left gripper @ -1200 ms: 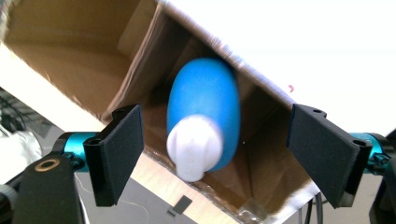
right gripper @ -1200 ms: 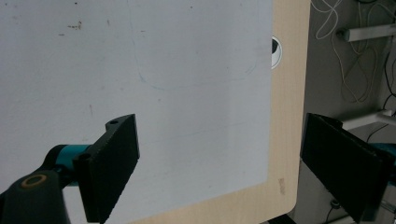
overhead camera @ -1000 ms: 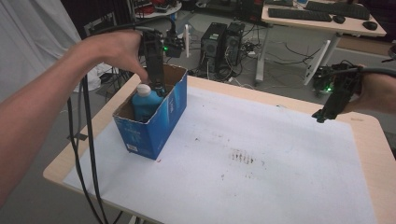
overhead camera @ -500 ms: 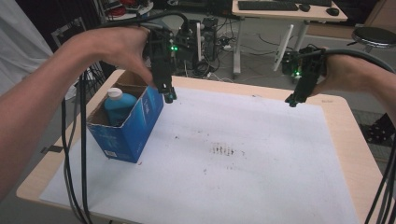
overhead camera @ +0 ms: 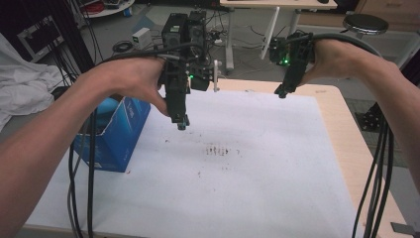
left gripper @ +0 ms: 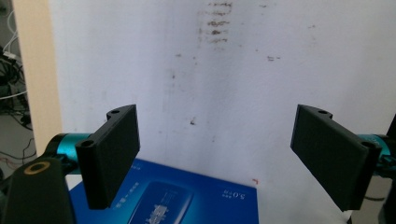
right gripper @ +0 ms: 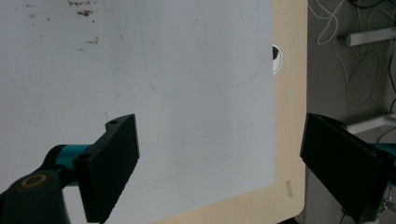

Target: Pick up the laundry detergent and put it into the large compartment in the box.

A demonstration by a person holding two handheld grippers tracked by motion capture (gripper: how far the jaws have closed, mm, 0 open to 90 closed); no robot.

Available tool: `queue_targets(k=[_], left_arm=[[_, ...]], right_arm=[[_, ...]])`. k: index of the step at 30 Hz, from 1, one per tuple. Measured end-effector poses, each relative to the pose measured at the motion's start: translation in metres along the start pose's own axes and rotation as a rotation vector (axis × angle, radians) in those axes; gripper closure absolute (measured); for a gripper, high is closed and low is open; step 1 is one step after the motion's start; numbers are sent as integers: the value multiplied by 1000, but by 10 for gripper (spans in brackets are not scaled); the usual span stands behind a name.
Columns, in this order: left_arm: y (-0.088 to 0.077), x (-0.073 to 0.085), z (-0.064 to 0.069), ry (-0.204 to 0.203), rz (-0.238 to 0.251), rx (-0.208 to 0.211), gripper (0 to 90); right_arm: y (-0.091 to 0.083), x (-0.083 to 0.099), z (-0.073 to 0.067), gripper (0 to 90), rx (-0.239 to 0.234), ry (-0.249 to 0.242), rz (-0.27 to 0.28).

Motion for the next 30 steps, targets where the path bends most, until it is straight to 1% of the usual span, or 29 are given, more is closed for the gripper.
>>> queue_targets(k=[5, 6, 7, 9, 11, 12, 15, 19, 20, 21, 22, 25, 30], left_arm=[[22, -4, 10, 12, 4, 33, 157], [25, -5, 12, 10, 0, 36, 157], [29, -5, 14, 19, 1, 44, 157], [35, -6, 16, 20, -4, 47, 157], [40, -6, 18, 15, -5, 48, 157], [43, -6, 19, 20, -7, 51, 157], [50, -5, 23, 12, 0, 56, 157], [56, -3, 26, 4, 5, 64, 157], [56, -3, 26, 8, -1, 67, 157], [57, -3, 27, 5, 6, 68, 157], [56, -2, 27, 7, 2, 73, 157], [56, -3, 27, 13, 8, 69, 157], [56, -2, 27, 11, 7, 72, 157]], right_arm=[[0, 1, 0, 109, 7, 2, -9], [0, 1, 0, 109, 8, -2, -7], [0, 0, 0, 109, 8, -11, -4], [-1, 1, -1, 109, 12, 0, -13], [-2, 0, -1, 109, 17, -5, -8], [-3, 0, -1, 109, 21, 0, -7], [-4, -1, -1, 109, 24, -10, 0], [-5, -2, -2, 109, 31, 0, 3], [-6, -2, -2, 109, 27, -4, 5], [-6, -2, -2, 109, 25, -6, 3], [-6, -2, -2, 109, 25, -4, 1], [-6, -2, -2, 109, 23, -6, 6], [-7, -3, -4, 109, 23, -6, 6]])
Point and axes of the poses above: each handheld gripper's, and its own axes: y roughly forward along the jaws, x roughly out of its underside, z roughly to its right, the point moved 7 cm from there along y, roughly forward along the jaws, and after that the axes turned 12 degrees about z, right-handed, at the moved point
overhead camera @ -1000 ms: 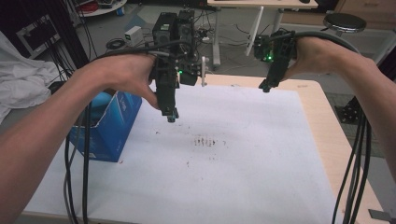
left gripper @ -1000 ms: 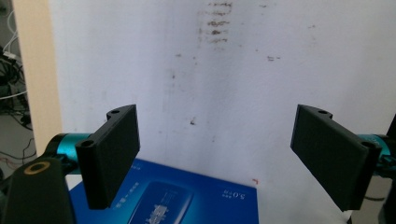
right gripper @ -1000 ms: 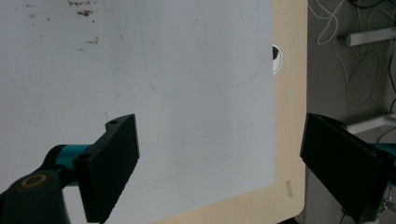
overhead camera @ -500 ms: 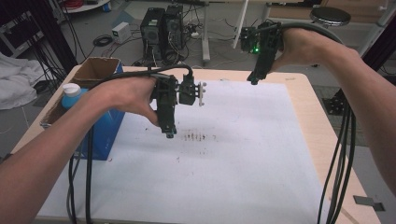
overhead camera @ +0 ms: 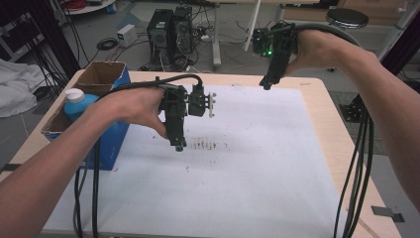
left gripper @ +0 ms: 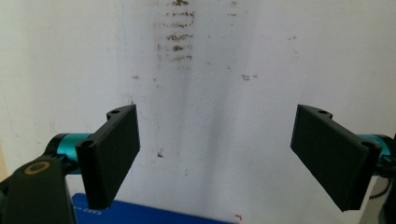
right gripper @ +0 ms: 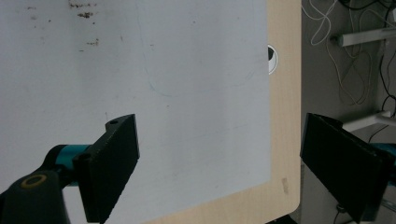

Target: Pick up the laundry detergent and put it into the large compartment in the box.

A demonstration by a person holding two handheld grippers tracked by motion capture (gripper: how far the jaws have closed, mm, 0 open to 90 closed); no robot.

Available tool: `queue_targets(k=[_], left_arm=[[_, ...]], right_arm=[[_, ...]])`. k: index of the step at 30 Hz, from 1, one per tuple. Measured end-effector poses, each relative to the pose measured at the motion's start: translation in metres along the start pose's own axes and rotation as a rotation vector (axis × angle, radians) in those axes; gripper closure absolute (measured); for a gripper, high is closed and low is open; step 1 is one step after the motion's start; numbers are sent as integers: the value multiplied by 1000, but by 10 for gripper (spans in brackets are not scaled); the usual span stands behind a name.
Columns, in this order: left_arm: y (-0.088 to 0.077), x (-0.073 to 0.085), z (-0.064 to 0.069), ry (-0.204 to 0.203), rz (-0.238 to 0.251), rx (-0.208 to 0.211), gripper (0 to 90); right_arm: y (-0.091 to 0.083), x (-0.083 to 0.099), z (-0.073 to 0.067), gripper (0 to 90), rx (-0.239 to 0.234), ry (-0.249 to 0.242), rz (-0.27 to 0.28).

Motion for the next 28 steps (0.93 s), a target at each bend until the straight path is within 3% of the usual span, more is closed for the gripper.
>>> queue_targets(k=[28], left_arm=[[-4, 0, 5, -2, 8, 13, 157]], right_arm=[[-11, 0, -3, 109, 20, 9, 9]])
Point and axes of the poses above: each handheld gripper's, and its own axes: y roughly forward along the jaws, x roughly out of its underside, z roughly to its right, the point moved 7 cm from there along y, roughly forward along the jaws, and after that the axes turned 12 degrees about z, right-handed, at the moved point
